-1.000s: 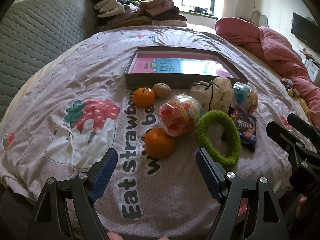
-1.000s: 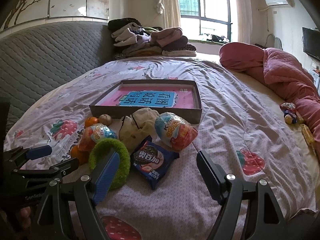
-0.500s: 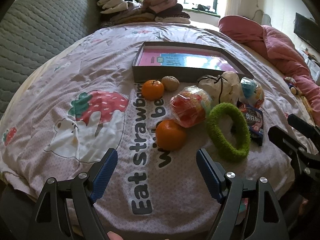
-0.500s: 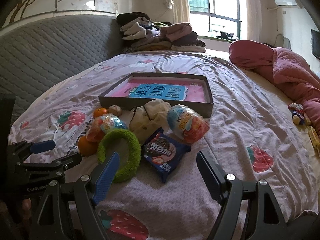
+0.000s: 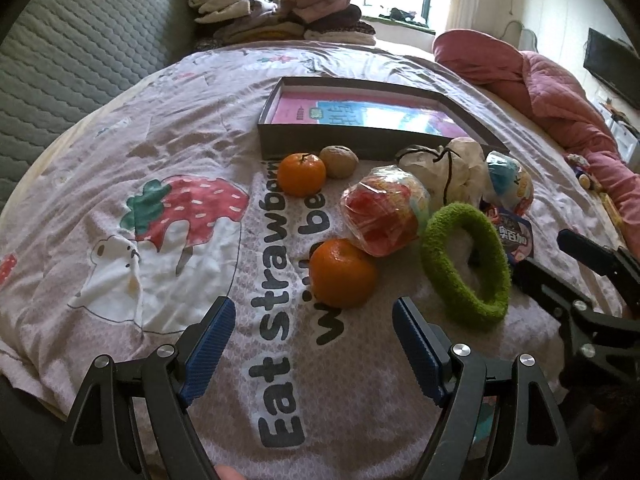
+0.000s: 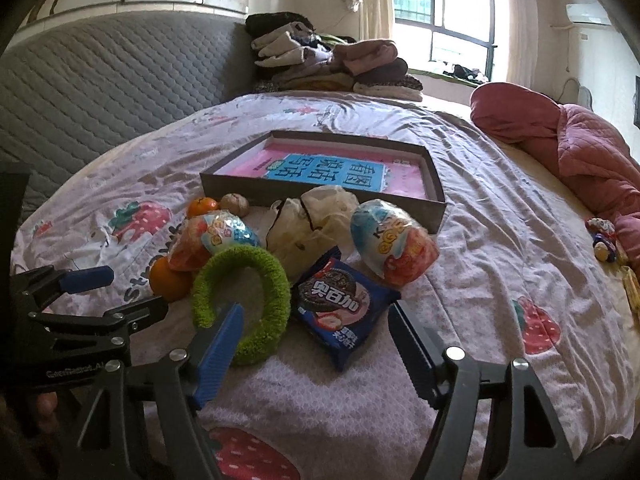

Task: Organize objects
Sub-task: 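Move the left tool toward the mandarin while the right tool approaches the green fuzzy ring, then close the right tool on the green fuzzy ring while the left tool grasps the mandarin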

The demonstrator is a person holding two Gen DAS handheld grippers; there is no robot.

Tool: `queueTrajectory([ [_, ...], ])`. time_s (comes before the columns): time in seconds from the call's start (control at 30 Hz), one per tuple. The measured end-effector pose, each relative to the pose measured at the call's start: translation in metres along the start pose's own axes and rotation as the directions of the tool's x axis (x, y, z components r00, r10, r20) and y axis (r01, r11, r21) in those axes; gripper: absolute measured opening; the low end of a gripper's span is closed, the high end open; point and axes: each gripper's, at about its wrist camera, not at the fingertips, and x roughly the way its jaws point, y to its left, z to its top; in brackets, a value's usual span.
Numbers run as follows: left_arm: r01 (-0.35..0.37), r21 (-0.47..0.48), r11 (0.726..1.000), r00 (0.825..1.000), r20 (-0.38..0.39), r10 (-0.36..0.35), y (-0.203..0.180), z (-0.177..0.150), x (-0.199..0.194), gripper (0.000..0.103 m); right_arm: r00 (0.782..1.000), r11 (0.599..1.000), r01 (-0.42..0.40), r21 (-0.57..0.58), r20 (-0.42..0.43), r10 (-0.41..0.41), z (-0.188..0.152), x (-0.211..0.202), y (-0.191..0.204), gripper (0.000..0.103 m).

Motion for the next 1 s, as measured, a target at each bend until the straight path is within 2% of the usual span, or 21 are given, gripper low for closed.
queueTrajectory([
  [0.33,0.017,0.003,1.0,1.0,0.012,-0.017,0.001,0.005,0.008,0.082,0.999,0.997,0.022,-0.078,-0.031,-0.025,0.006,0.023,0.013,0.062],
  [0.4,0.018,-0.001,1.0,1.0,0.007,-0.018,0.001,0.005,0.011,0.082,0.999,0.994,0.036,-0.1,-0.032,-0.04,0.007,0.028,0.016,0.056],
  [0.6,0.012,-0.013,1.0,1.0,0.001,-0.012,0.005,0.008,0.02,0.081,0.997,0.987,0.06,-0.152,-0.028,-0.065,0.007,0.036,0.023,0.048],
  [0.83,0.021,-0.005,1.0,1.0,0.004,-0.021,0.004,0.01,0.028,0.081,0.998,0.984,0.056,-0.166,-0.014,-0.059,0.008,0.039,0.022,0.04],
  [1.0,0.034,0.002,0.999,0.999,0.009,-0.034,0.002,0.012,0.032,0.081,0.999,0.983,0.042,-0.18,-0.003,-0.043,0.008,0.041,0.023,0.028],
])
